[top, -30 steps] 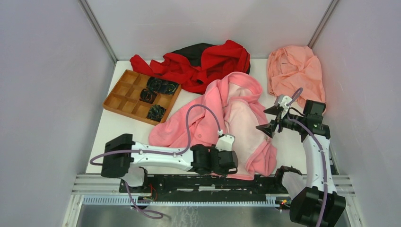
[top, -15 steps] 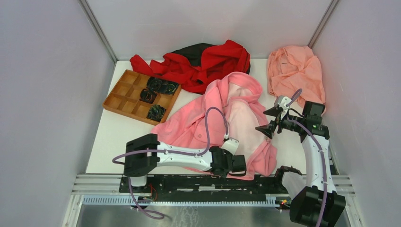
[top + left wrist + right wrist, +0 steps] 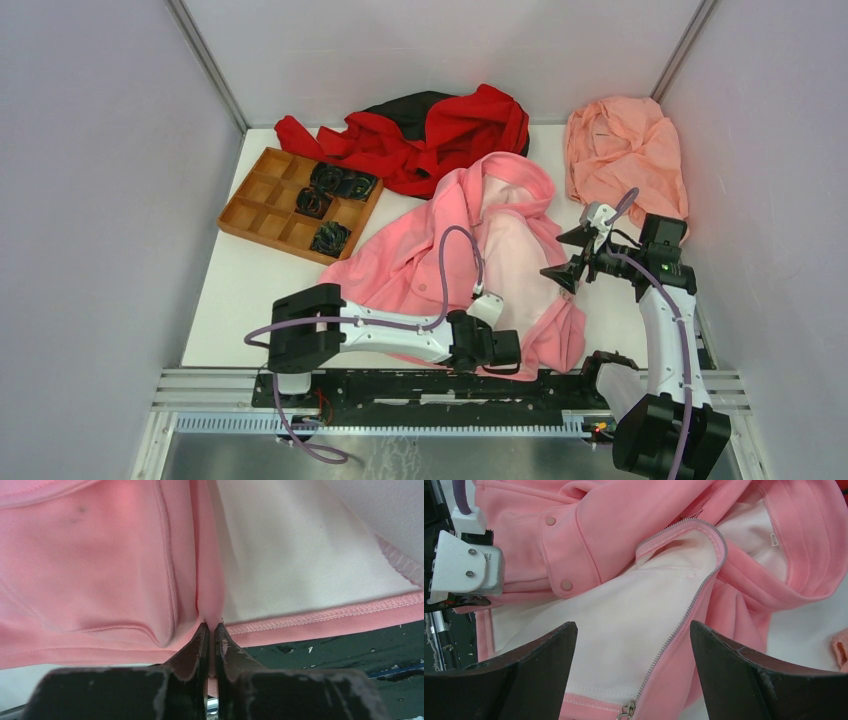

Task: Zip up the jacket
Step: Pick up the jacket from the center of the board.

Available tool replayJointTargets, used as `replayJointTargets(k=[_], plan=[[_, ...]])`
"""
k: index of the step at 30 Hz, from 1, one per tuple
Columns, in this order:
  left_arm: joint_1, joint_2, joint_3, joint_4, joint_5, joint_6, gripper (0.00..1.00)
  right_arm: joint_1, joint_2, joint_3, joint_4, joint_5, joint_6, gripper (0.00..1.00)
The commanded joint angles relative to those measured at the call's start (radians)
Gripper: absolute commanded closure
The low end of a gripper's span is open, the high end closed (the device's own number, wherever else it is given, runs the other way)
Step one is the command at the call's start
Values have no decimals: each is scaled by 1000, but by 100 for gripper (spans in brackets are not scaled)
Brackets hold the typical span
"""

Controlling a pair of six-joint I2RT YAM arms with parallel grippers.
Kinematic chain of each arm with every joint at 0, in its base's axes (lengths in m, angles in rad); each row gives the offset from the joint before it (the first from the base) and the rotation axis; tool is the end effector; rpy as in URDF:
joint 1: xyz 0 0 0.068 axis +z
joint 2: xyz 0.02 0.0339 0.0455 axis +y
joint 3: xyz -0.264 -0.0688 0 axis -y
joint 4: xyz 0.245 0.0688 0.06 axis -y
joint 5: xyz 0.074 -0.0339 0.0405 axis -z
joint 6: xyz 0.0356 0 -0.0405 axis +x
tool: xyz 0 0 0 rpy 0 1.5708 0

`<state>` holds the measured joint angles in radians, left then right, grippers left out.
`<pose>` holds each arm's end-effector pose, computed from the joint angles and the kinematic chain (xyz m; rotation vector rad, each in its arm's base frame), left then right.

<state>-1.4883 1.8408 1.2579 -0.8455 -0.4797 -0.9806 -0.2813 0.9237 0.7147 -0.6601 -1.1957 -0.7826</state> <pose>0.0446 -0.3405 0.1787 0.6191 2.5697 0.0354 0.1717 -0.0151 0.2655 -0.9137 1.6929 0.7490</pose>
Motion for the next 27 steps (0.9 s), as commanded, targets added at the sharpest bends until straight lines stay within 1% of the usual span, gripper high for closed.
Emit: replayJointTargets(k=[1,4,7,11,14,16,19,22,25,27], plan=[[-4,-75,-11,3,-80,-2,91,4,0,11,-11,-26,-11,11],[1,-165,-75,92,-72,32,92,4,8,18,-28,-35,-23,11],[30,-275,-191,245,-15,76,93,5,17,30,-55,-42,-48,11],[105,-457,-388,510,123,119,94,5,27,41,-95,-52,-78,11],[186,-592,-555,726,246,131,95,7,36,48,-123,-60,-102,11],[240,-680,-651,835,320,128,95,7,43,50,-138,-69,-114,11],[290,-766,-759,993,371,131,96,15,58,55,-167,-83,-136,11],[315,-830,-856,1158,396,152,98,27,75,58,-195,-101,-153,11],[329,-871,-959,1358,405,149,98,52,101,62,-235,-132,-168,12],[343,-888,-1013,1451,408,132,98,76,120,74,-275,-151,-192,12]])
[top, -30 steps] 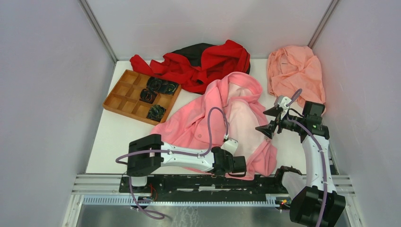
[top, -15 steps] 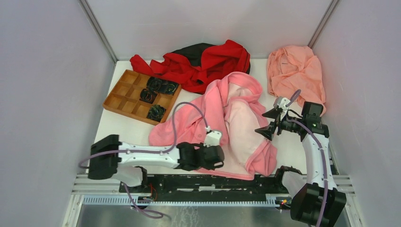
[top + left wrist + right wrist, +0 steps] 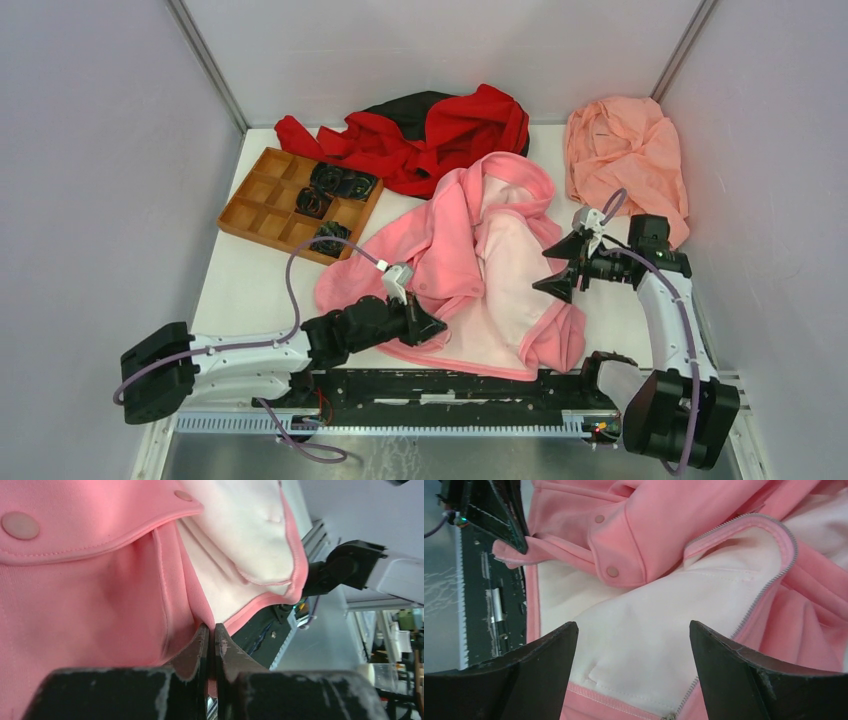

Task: Zip up the jacket
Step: Pick up the jacket from the center of the board.

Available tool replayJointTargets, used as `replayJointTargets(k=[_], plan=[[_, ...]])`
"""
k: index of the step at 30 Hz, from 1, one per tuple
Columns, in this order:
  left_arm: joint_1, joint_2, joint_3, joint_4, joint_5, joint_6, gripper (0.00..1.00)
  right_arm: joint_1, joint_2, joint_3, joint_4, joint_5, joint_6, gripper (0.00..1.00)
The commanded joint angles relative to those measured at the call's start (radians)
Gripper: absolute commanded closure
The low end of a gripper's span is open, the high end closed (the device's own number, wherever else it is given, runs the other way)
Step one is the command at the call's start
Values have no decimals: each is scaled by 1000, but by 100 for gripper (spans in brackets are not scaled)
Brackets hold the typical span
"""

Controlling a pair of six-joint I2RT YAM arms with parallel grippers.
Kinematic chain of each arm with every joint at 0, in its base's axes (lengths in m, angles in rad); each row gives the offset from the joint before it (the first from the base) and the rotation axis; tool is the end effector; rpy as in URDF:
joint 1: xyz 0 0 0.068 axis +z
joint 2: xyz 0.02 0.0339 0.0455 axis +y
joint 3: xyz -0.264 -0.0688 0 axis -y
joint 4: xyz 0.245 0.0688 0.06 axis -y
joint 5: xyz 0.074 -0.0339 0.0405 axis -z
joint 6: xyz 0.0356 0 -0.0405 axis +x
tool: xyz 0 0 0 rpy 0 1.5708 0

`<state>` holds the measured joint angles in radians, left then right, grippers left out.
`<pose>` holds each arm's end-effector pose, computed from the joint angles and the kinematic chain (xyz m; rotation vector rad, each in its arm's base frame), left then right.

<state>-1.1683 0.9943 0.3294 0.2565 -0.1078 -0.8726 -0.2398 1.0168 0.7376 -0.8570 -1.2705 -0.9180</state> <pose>0.0843 -0.1883 0.1874 0.2456 2.1757 -1.1634 0.1720 -0.0070 0.2515 -0.9396 1.7181 0.9592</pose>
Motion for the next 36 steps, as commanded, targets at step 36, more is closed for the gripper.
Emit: replayJointTargets(k=[36], plan=[[74,-305,-253,578,-80,-147,98,497,44,-142,1078,307,1236,2]])
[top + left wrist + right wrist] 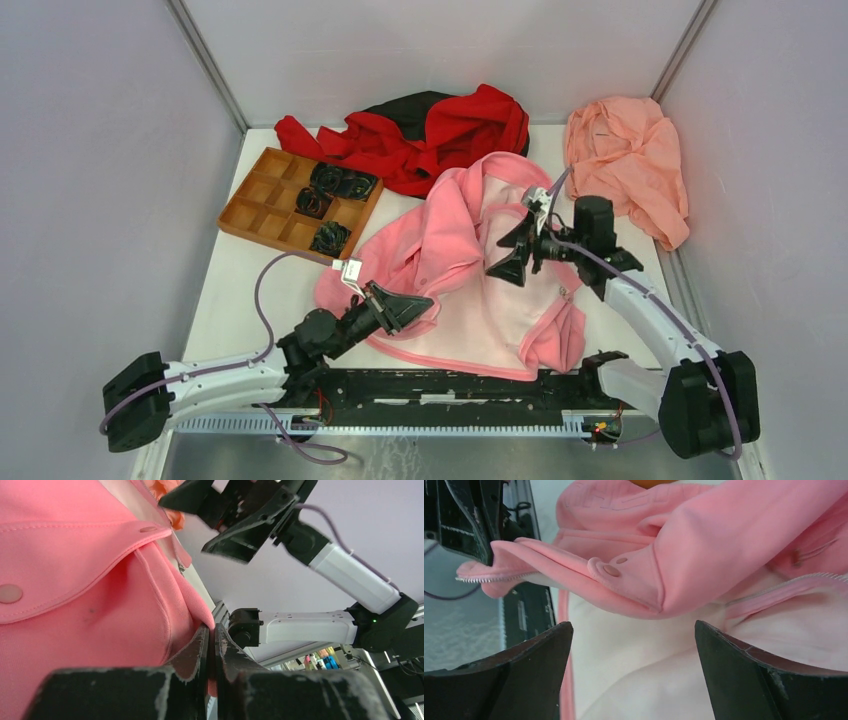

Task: Zip up the jacket
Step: Pick up the jacket from the center of the board.

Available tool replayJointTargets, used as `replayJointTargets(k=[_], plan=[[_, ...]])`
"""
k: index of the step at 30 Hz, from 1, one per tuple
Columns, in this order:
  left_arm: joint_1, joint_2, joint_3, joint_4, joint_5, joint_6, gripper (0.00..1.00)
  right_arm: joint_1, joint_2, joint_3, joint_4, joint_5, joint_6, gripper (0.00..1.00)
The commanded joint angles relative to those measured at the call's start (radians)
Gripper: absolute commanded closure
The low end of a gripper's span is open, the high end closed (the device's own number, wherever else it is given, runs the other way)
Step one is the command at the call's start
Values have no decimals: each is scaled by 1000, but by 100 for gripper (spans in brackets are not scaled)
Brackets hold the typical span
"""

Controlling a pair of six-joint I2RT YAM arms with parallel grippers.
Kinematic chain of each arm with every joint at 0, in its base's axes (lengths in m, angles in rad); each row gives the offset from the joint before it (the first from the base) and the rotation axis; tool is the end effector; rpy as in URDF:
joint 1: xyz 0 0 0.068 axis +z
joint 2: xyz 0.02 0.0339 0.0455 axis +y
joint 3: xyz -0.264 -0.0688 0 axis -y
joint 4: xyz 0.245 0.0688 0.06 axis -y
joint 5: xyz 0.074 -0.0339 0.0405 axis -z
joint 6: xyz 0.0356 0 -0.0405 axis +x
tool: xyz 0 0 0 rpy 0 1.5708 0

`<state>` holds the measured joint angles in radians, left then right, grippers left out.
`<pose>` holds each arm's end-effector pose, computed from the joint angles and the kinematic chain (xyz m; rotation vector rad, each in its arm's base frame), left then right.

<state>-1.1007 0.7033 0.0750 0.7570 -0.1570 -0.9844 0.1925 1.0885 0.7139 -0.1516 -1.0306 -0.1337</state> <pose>0.0776 -0.1405 0.2028 -0.0515 1.6538 -1.5541 0.2173 0.0735 0.2672 -0.9144 1.7640 1.1013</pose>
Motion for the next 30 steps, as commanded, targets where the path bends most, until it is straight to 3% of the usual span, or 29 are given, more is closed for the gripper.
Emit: replayJointTargets(k=[1,6,11,16,24,27,30], plan=[[5,-14,2,79,-30,-38,98,80,-29,-136,419,100,530,2],[7,-23,-9,83,-26,-50,98,144,-1,-123,399,219,689,2],[6,-32,-22,91,-26,-54,98,165,43,-162,442,234,793,7],[6,-53,-32,86,-24,-55,98,174,47,-156,371,311,730,10],[6,-70,-37,75,-20,-60,98,194,92,-145,372,300,747,15],[6,-70,-37,70,-18,-60,98,208,112,-140,385,294,760,18],[7,-66,-37,62,-12,-61,98,214,132,-117,387,293,754,29]])
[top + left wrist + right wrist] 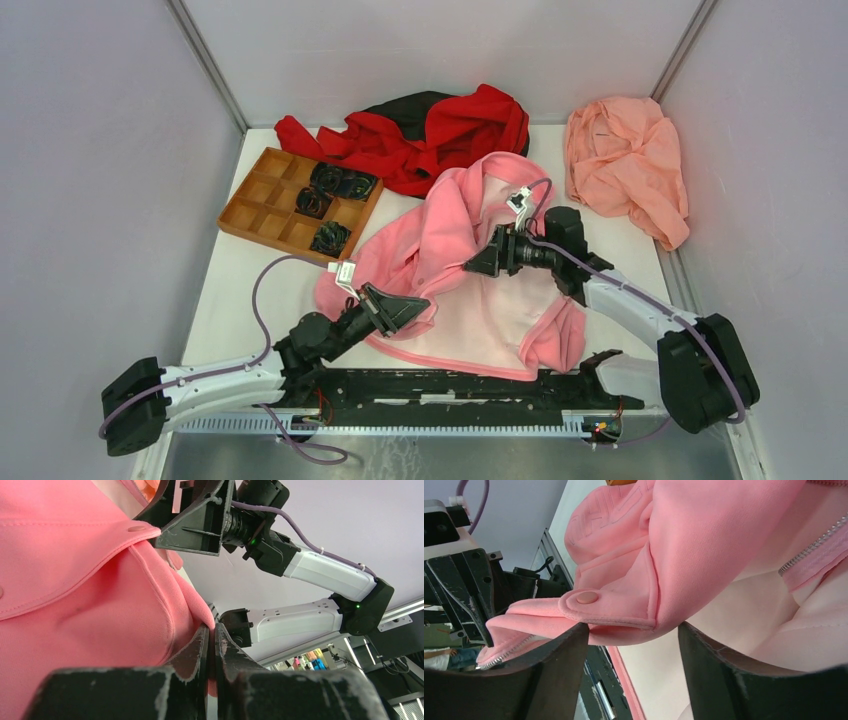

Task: Zip up the jacket
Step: Pick up the jacket from the center of the board.

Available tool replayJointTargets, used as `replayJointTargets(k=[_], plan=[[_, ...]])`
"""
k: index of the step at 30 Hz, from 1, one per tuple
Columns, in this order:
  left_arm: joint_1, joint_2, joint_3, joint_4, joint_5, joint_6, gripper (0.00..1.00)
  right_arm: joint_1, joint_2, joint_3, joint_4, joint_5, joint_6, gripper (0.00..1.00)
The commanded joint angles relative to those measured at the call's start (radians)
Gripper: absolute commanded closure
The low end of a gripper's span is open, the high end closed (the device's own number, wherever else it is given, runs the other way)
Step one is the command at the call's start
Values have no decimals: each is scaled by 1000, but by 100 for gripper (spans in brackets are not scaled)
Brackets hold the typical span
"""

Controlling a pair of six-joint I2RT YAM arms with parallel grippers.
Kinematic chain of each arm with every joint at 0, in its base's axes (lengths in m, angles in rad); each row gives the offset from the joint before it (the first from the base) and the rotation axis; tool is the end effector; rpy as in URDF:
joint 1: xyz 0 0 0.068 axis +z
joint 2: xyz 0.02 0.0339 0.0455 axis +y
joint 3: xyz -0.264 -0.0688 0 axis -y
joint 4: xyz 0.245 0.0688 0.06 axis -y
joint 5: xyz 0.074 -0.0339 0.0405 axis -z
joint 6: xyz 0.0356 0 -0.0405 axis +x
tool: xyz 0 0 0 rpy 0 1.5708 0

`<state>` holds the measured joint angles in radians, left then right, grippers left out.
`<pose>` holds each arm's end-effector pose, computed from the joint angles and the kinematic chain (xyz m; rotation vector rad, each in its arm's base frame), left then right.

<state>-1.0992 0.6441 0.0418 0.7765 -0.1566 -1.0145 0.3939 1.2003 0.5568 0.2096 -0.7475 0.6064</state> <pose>0.0741 -0.1331 0.2016 -0.0820 1.6120 -1.6053 0.2190 0.1172 0.2185 -0.2991 2.1345 1.3600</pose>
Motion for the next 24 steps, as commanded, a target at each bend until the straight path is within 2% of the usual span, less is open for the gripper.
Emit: replayJointTargets(k=[1,6,10,16,19,24], plan=[[3,-5,-3,37,-9,-32,98,14,31,52,26,7,13,35],[5,3,-10,12,1,-36,98,14,74,113,25,-5,10,59],[5,6,1,-71,-19,-32,98,22,88,187,1,34,-69,71],[5,85,92,-238,-57,37,98,79,139,350,-119,144,-289,78],[13,171,141,-289,-75,71,98,166,195,488,-279,301,-473,79],[39,366,198,-194,-19,140,98,260,272,601,-349,483,-620,80]])
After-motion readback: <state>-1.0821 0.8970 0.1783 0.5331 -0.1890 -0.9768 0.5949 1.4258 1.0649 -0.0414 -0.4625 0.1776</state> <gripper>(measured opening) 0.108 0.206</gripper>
